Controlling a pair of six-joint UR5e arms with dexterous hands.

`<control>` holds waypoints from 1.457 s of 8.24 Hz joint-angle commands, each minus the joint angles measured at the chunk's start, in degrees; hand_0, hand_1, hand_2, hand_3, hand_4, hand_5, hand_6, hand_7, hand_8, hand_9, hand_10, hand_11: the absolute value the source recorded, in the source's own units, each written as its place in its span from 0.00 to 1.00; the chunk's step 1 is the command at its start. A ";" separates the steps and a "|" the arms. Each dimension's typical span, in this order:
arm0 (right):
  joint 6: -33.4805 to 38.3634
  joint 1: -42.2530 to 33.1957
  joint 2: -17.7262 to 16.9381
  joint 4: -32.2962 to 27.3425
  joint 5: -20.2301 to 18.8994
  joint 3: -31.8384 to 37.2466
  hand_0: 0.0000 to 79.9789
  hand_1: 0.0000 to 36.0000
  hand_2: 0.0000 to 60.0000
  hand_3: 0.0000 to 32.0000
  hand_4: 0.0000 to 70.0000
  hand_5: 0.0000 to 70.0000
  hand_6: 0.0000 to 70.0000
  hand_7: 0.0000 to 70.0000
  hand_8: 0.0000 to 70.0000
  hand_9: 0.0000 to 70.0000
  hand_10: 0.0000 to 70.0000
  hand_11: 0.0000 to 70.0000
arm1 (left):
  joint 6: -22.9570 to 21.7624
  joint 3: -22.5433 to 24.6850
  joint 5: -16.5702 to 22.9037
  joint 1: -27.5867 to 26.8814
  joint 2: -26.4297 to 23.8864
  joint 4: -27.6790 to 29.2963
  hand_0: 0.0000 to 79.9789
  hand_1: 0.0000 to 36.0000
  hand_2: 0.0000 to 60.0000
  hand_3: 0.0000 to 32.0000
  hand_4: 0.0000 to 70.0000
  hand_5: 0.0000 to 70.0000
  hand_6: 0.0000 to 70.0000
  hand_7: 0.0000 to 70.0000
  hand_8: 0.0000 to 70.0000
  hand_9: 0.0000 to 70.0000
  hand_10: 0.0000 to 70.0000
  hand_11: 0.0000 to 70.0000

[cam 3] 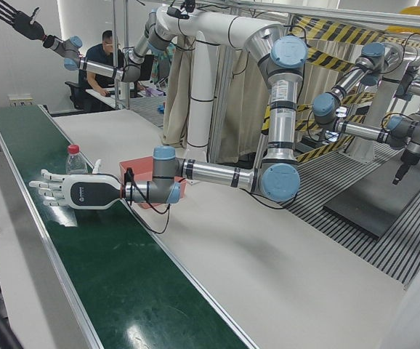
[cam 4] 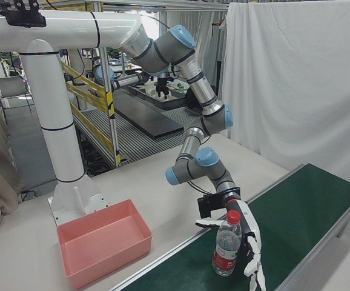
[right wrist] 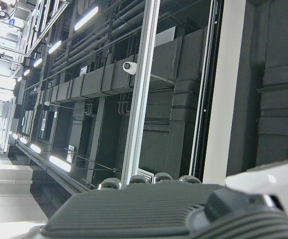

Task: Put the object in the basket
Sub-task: 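Close the left hand fingers around the bottle on the belt, then lift the bottle off the belt and carry it over the pink tray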

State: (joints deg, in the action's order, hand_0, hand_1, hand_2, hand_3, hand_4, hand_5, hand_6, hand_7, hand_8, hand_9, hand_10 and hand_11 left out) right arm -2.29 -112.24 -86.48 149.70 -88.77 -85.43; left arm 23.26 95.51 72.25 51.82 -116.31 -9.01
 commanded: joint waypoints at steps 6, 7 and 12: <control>0.00 0.00 0.00 0.06 0.00 0.00 0.00 0.00 0.00 0.00 0.00 0.00 0.00 0.00 0.00 0.00 0.00 0.00 | -0.06 13.08 3.34 1.10 -1.01 -8.89 1.00 0.92 1.00 0.00 1.00 1.00 1.00 1.00 1.00 1.00 1.00 1.00; 0.00 0.00 0.00 -0.02 0.00 0.00 0.00 0.00 0.00 0.00 0.00 0.00 0.00 0.00 0.00 0.00 0.00 0.00 | -0.06 16.34 3.34 -0.30 -1.72 -11.61 1.00 0.91 1.00 0.00 1.00 1.00 1.00 1.00 1.00 1.00 1.00 1.00; 0.00 0.00 0.00 -0.02 0.00 0.00 0.00 0.00 0.00 0.00 0.00 0.00 0.00 0.00 0.00 0.00 0.00 0.00 | 0.55 21.20 2.55 -9.79 -0.85 -14.55 0.99 0.27 0.00 0.00 0.88 1.00 1.00 1.00 1.00 1.00 1.00 1.00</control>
State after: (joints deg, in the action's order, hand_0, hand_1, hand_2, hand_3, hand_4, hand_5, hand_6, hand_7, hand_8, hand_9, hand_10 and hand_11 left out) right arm -2.29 -112.24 -86.48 149.71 -88.77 -85.43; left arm 23.37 115.57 75.07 44.86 -117.94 -23.56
